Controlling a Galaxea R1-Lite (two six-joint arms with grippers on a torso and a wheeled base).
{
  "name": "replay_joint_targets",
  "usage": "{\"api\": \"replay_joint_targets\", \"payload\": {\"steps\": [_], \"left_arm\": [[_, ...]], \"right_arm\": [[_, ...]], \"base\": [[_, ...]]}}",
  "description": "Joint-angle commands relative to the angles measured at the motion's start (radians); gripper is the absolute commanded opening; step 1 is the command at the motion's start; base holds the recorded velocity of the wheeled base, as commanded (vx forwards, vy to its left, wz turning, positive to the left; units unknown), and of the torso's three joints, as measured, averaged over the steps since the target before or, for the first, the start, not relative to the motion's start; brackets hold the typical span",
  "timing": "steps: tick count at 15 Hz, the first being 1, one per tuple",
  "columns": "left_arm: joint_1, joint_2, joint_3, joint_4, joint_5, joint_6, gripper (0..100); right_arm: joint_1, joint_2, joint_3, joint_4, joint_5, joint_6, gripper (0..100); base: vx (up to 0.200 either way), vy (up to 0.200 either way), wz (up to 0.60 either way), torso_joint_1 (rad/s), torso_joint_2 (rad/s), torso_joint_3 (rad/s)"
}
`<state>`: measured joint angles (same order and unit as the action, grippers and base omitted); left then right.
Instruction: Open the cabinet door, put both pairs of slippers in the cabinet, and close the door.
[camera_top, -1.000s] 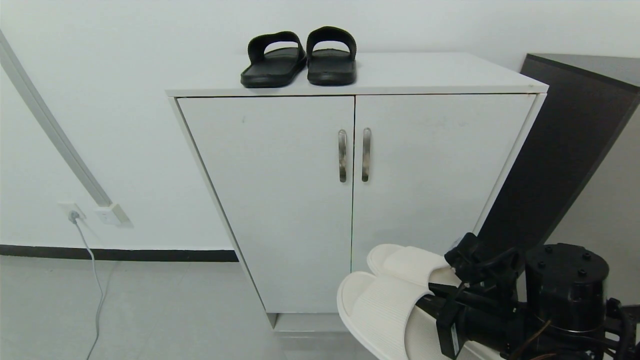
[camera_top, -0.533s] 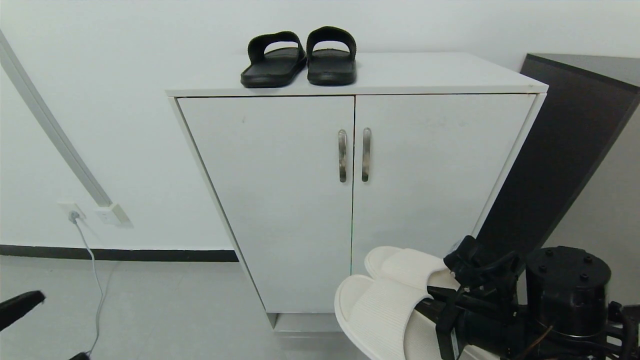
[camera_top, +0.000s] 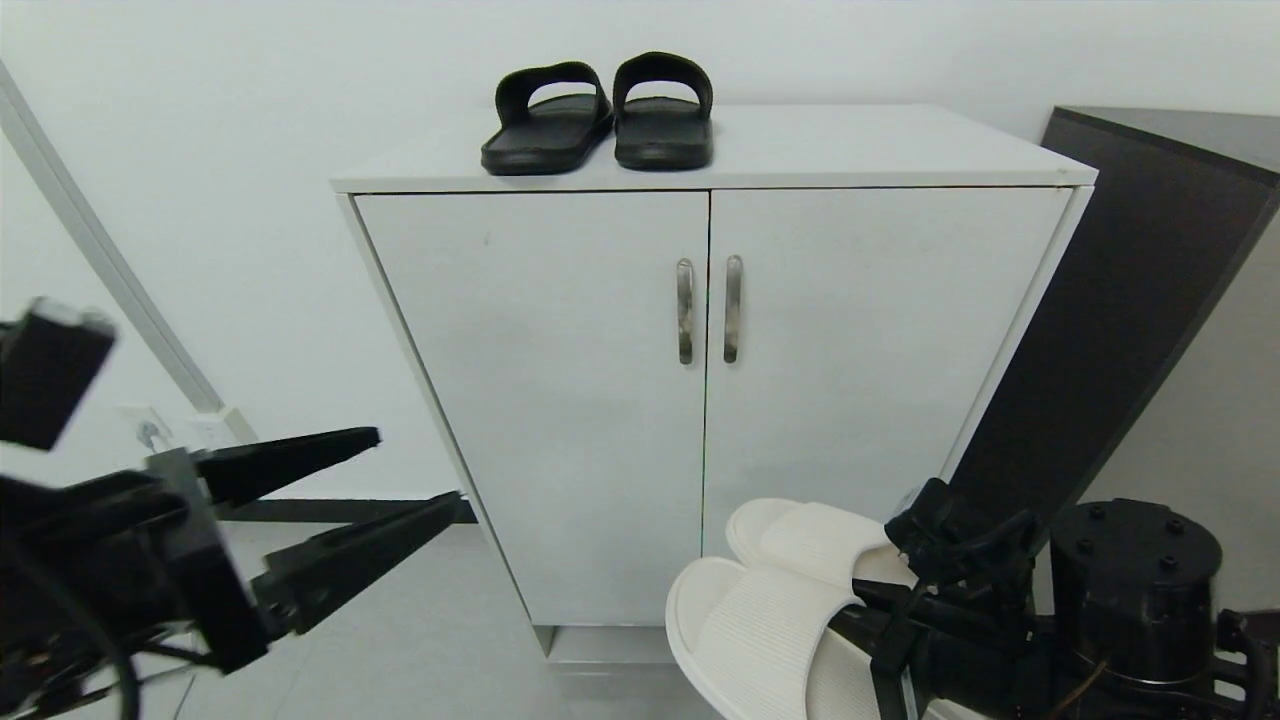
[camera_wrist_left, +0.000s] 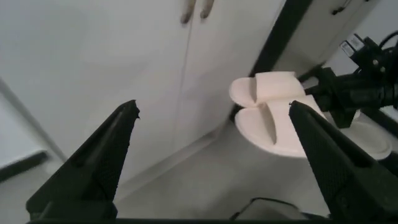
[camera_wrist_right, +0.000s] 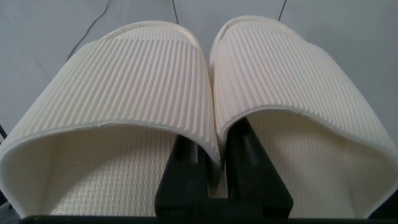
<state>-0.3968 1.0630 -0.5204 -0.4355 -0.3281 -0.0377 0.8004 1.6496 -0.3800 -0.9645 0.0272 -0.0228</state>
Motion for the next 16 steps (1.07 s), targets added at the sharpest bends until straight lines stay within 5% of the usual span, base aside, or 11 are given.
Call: {"api": "replay_joint_targets", "payload": {"steps": [1,5,8,11,16], "left_arm": [[-0.125,0.18,-0.081,-0.063,0.047,-0.022,100],[-0.185,0.41,-0.19,-0.227,0.075,-0.022,100],[-0.229,0.511,-0.32,-0.229,0.077,-0.03,100],[-0.264,0.608,-0.455,-0.219,0.049,-0.082,100],[-0.244,0.695,-0.595,-0.181,-0.209,-0.203,100]], "right_arm": [[0.0,-0.002,0.0,0.0,0.0,0.0,0],[0.0,-0.004,0.001,0.0,0.0,0.001,0],[0.0,-0.001,0.001,0.0,0.0,0.001,0],[0.0,-0.001,0.001,0.0,0.0,0.001,0],[0.0,0.004,0.003,0.0,0.002,0.003,0]], "base": [[0.0,0.0,0.0,0.0,0.0,0.0],[0.0,0.0,0.0,0.0,0.0,0.0],[0.0,0.0,0.0,0.0,0.0,0.0],[0.0,0.0,0.0,0.0,0.0,0.0],[0.0,0.0,0.0,0.0,0.0,0.0]]}}
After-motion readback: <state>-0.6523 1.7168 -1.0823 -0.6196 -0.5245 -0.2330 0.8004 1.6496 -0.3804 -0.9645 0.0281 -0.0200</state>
